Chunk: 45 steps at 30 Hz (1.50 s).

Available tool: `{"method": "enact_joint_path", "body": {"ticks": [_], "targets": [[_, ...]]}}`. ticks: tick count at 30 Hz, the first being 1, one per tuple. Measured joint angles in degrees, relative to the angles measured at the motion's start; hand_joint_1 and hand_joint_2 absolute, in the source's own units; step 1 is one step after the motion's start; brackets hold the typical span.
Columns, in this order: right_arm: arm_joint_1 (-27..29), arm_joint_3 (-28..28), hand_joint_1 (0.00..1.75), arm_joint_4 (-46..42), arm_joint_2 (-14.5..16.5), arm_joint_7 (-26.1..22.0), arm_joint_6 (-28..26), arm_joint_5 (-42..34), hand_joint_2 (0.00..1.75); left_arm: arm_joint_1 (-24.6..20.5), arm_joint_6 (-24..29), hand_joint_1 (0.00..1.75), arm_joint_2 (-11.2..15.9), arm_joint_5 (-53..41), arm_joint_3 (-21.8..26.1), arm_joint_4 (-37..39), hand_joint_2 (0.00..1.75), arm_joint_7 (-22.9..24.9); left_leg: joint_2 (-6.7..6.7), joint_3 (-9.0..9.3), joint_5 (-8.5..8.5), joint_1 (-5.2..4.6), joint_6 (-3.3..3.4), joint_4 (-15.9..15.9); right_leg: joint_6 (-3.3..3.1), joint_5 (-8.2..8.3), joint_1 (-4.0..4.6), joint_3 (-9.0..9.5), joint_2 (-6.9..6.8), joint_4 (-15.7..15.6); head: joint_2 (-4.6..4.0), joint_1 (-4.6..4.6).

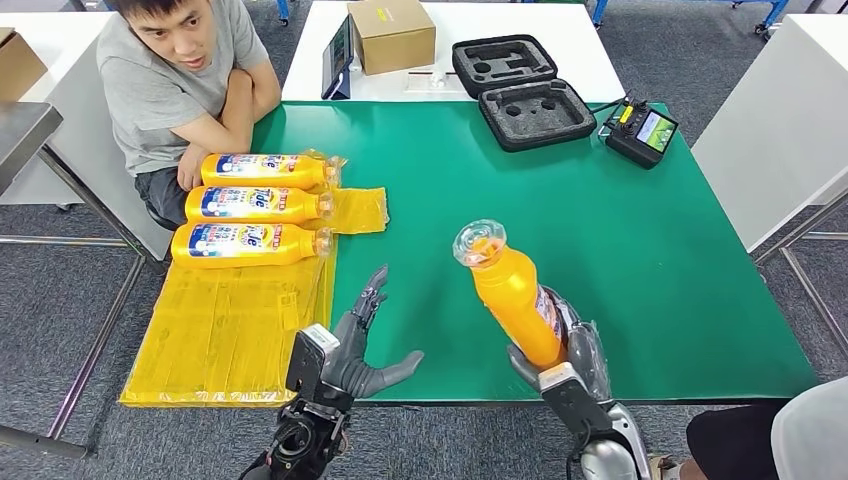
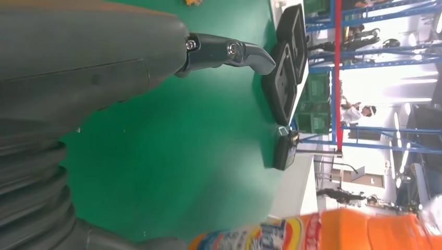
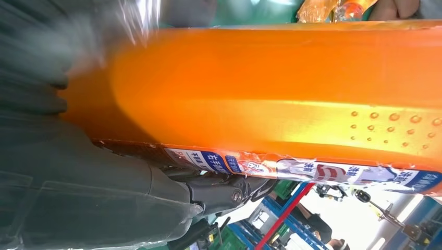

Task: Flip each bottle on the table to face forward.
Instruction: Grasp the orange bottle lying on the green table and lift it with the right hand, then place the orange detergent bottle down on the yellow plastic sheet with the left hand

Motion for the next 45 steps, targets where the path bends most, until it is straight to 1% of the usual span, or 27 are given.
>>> {"method": "enact_joint_path", "body": {"ticks": [5,10,22,31,45], "targets": [[-2.88,0.9,1.75,3.89,0.69,-0.26,-1.34,0.25,1.75,-0.93,-0.24,0.0,-0.51,0.9,-0.5,0.4,1.75,0.65,-0.01,0.0,0.05,0.0,0.02,0.0,0.0,0.01,0.0,0.0,-0.02,0.0,0.0,-0.01],[-4.41,1.94,1.75,6.55,1.03,-0.37,-1.69,0.4,1.75,-1.44,-0.24,0.0,-0.84,1.55,-0.84,0.84,1.75,0.99,0.0,-0.02,0.05,0.0,0.02,0.0,0.01,0.01,0.0,-0.01,-0.02,0.01,0.0,-0.01],[-8.18,6.29,1.75,14.87,3.09,-0.62,-3.89,0.9,1.75,-2.06,-0.39,0.0,-2.47,2.46,-1.6,2.53,1.75,1.79,0.0,-0.04,0.06,0.0,0.02,0.0,0.0,0.01,0.0,-0.03,-0.02,0.01,0.0,0.0],[-10.14,10.39,1.75,18.14,4.48,-0.27,-5.0,2.32,1.75,-4.01,-1.5,0.0,-3.45,3.05,-1.6,5.62,1.75,2.36,0.0,-0.04,0.06,0.0,0.02,0.0,0.0,0.01,0.0,-0.04,-0.02,0.02,0.0,0.01],[-10.97,13.08,1.75,20.45,4.76,-0.23,-5.08,2.85,1.75,-4.89,-1.99,0.0,-3.61,3.74,-1.5,7.38,1.75,2.4,0.0,-0.05,0.07,0.0,0.01,0.0,0.0,0.01,0.0,-0.05,-0.02,0.02,0.0,0.01]]}}
